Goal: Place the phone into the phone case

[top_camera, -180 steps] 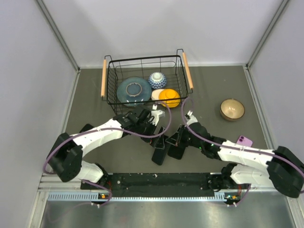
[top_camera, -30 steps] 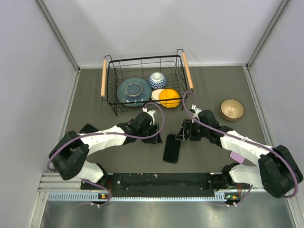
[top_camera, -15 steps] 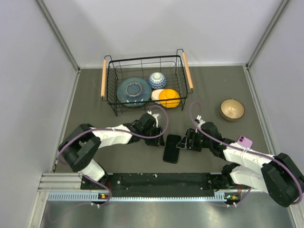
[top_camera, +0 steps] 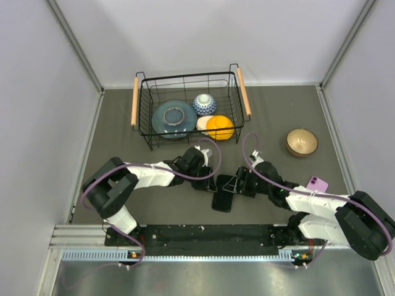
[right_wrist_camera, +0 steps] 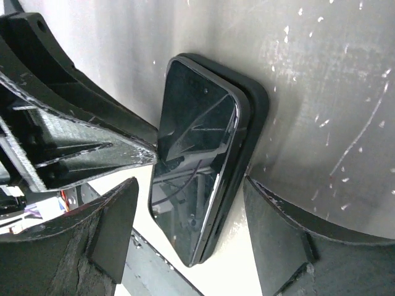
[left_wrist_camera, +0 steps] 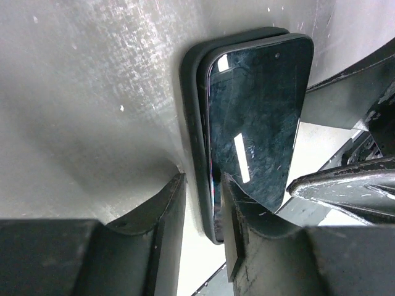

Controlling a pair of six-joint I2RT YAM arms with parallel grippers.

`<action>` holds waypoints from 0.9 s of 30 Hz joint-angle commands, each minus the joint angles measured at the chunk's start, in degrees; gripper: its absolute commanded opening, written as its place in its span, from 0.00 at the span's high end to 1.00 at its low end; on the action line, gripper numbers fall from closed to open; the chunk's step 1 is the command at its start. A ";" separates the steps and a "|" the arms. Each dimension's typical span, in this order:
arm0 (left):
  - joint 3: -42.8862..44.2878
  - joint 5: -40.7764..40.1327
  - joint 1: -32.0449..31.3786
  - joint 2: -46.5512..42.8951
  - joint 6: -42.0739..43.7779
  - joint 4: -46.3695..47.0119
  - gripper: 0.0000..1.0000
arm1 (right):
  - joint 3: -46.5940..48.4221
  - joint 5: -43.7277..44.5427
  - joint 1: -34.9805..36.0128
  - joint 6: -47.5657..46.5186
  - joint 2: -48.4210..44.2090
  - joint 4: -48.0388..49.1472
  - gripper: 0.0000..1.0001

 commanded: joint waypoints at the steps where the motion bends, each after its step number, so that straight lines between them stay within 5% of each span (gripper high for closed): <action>1: -0.18 0.93 -0.19 0.70 -0.23 1.53 0.68 | -0.41 -0.81 0.81 2.06 0.86 9.70 0.31; 8: -3.08 2.25 -0.28 -0.61 -1.55 3.90 0.77 | -9.46 -4.60 0.64 8.83 -0.11 32.47 0.30; 15: -5.02 3.48 -0.19 -2.19 -2.61 5.84 0.87 | -10.43 -9.34 -0.50 9.18 -0.37 40.67 0.32; 27: -5.19 2.51 -0.19 -3.08 -1.90 4.52 0.83 | -9.03 -7.85 -0.86 3.38 0.94 31.10 0.48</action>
